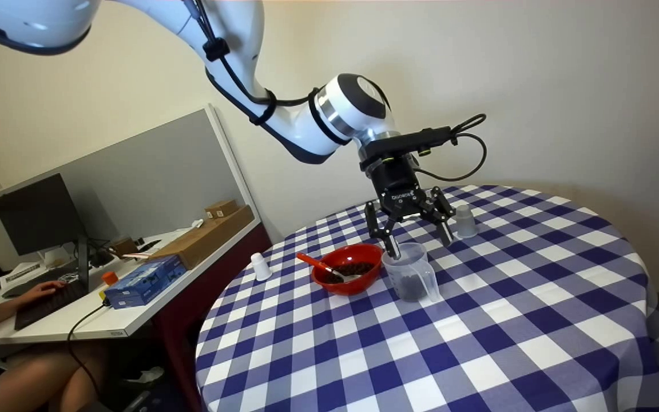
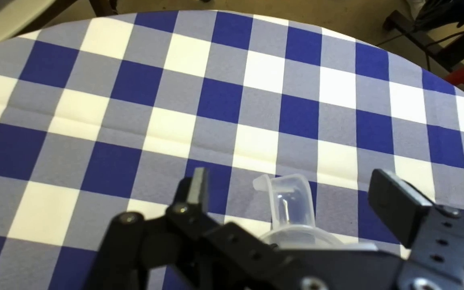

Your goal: Pour the contents from the jug into the bowl.

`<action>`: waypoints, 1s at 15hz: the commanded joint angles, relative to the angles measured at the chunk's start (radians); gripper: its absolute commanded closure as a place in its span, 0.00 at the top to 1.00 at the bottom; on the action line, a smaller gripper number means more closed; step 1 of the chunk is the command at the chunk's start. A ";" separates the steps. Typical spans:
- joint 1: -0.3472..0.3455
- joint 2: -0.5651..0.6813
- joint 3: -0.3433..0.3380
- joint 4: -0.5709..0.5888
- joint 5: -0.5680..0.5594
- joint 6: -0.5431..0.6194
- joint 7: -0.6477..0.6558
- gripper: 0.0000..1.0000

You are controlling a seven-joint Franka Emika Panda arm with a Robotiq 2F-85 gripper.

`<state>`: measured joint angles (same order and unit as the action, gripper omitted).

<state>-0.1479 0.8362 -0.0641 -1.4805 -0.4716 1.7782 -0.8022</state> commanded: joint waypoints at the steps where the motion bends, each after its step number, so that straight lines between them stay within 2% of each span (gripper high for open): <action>1: 0.008 -0.002 0.001 -0.014 0.002 0.032 0.019 1.00; 7: 0.006 0.003 -0.006 -0.029 0.002 0.051 0.023 1.00; 8: 0.006 0.002 -0.007 -0.032 0.000 0.053 0.024 0.97; 9: 0.006 0.002 -0.008 -0.036 -0.002 0.057 0.025 0.90; 10: 0.006 0.002 -0.009 -0.040 -0.003 0.062 0.029 0.89; 13: 0.012 0.004 -0.012 -0.053 -0.012 0.081 0.047 0.63; 15: 0.015 0.006 -0.012 -0.060 -0.017 0.091 0.056 0.51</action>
<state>-0.1438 0.8423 -0.0684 -1.5211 -0.4751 1.8435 -0.7745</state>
